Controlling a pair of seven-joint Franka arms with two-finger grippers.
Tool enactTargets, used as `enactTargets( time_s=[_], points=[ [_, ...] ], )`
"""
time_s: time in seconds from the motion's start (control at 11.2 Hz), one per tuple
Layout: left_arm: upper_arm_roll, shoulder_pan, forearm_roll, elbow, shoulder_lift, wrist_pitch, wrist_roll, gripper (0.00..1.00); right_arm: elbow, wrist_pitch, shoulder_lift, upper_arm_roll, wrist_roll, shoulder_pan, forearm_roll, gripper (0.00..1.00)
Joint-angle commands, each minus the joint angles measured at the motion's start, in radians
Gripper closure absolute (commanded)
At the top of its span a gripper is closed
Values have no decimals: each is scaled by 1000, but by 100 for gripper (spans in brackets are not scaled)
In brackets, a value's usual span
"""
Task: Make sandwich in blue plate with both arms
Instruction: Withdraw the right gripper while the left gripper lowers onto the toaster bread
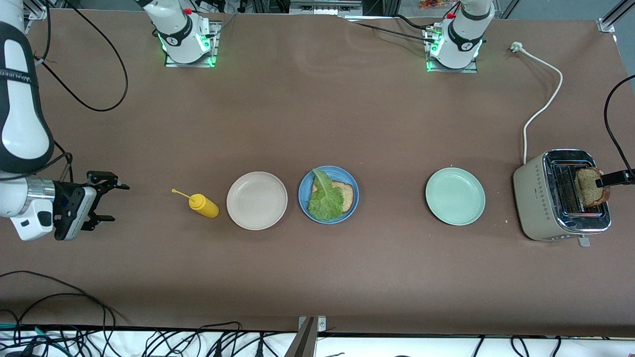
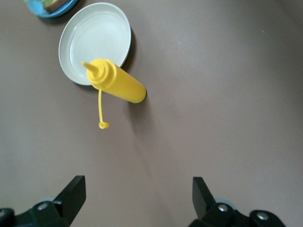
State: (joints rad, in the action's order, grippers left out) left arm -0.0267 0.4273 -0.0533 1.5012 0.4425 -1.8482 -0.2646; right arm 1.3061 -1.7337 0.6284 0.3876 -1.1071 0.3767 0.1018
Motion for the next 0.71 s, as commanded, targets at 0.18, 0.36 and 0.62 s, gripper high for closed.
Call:
enactTargets(
  time_s=[0.18, 0.36, 0.62],
  points=[
    [-9, 7, 21, -21, 36, 23, -7, 22, 105, 17, -185, -235, 332, -226, 42, 0],
    [-9, 8, 21, -19, 44, 27, -21, 65, 139, 28, -225, -375, 442, -335, 142, 0],
    [-9, 5, 15, -22, 44, 40, -18, 100, 220, -12, -306, -389, 631, -386, 125, 0]
  ],
)
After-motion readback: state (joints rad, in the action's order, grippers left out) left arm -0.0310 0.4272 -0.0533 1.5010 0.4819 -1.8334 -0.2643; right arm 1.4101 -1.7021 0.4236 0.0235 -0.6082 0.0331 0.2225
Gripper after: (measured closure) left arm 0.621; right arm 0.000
